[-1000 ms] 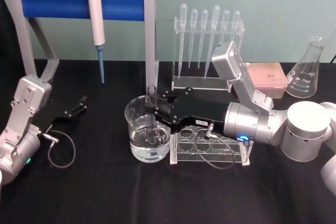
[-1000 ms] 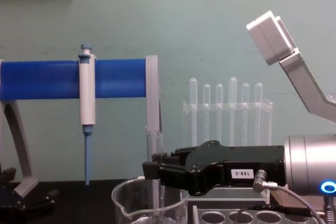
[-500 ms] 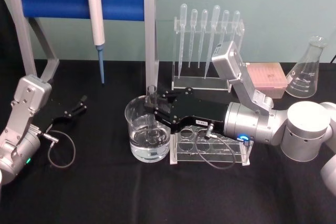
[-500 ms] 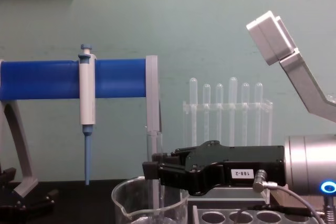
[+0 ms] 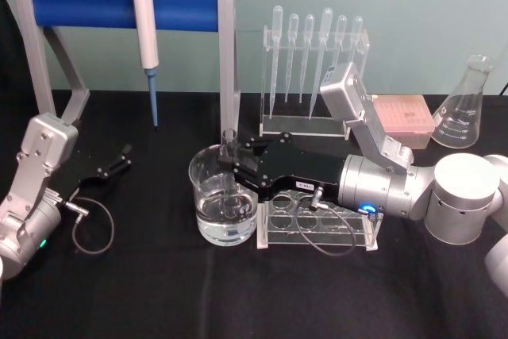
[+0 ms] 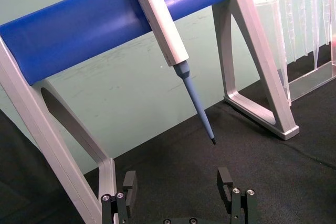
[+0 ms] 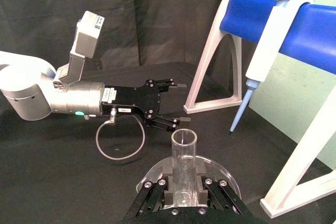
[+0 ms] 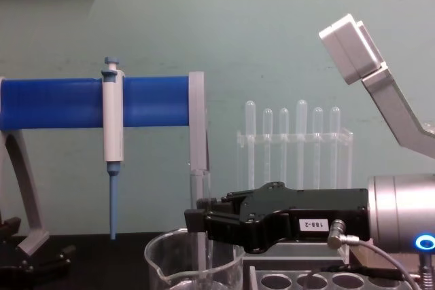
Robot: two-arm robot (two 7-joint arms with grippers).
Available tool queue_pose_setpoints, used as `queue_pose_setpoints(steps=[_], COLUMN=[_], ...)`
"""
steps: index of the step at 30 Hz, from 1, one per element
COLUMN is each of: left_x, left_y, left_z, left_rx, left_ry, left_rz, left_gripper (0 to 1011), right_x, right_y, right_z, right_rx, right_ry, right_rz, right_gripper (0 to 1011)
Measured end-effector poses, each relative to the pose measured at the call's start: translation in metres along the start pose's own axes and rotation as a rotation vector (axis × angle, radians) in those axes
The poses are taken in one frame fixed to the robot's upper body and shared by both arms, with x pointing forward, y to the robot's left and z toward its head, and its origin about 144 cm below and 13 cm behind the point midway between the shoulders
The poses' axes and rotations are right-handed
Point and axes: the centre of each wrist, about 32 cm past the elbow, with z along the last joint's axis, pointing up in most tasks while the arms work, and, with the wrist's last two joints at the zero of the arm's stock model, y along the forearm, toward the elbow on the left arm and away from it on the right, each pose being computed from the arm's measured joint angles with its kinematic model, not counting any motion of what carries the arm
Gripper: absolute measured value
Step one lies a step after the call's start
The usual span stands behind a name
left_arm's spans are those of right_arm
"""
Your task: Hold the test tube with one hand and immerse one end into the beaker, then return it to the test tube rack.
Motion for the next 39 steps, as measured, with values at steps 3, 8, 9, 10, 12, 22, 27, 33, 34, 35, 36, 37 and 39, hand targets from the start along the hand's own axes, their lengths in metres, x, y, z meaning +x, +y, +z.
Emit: queue_pose_setpoints(steps=[3,8,9,10,12,22,27,33,34,35,36,37,39], left_x=[0.0,0.0,0.0,0.0,0.0,0.0,0.0,0.0,0.0,0.0,0.0,0.0,0.0], left_y=[0.0,0.0,0.0,0.0,0.0,0.0,0.0,0.0,0.0,0.0,0.0,0.0,0.0], left_z=[0.0,0.0,0.0,0.0,0.0,0.0,0.0,0.0,0.0,0.0,0.0,0.0,0.0], left_rx=[0.0,0.0,0.0,0.0,0.0,0.0,0.0,0.0,0.0,0.0,0.0,0.0,0.0], left_ry=[0.0,0.0,0.0,0.0,0.0,0.0,0.0,0.0,0.0,0.0,0.0,0.0,0.0], left_rz=[0.0,0.0,0.0,0.0,0.0,0.0,0.0,0.0,0.0,0.0,0.0,0.0,0.0], left_gripper=[1000,1000,1000,1000,1000,1000,1000,1000,1000,1000,1000,1000,1000], right_x=[0.0,0.0,0.0,0.0,0.0,0.0,0.0,0.0,0.0,0.0,0.0,0.0,0.0], right_y=[0.0,0.0,0.0,0.0,0.0,0.0,0.0,0.0,0.0,0.0,0.0,0.0,0.0], right_z=[0.0,0.0,0.0,0.0,0.0,0.0,0.0,0.0,0.0,0.0,0.0,0.0,0.0], right_rx=[0.0,0.0,0.0,0.0,0.0,0.0,0.0,0.0,0.0,0.0,0.0,0.0,0.0], right_ry=[0.0,0.0,0.0,0.0,0.0,0.0,0.0,0.0,0.0,0.0,0.0,0.0,0.0], right_rz=[0.0,0.0,0.0,0.0,0.0,0.0,0.0,0.0,0.0,0.0,0.0,0.0,0.0], right_gripper=[242,242,242,242,242,242,242,242,241,242,241,242,242])
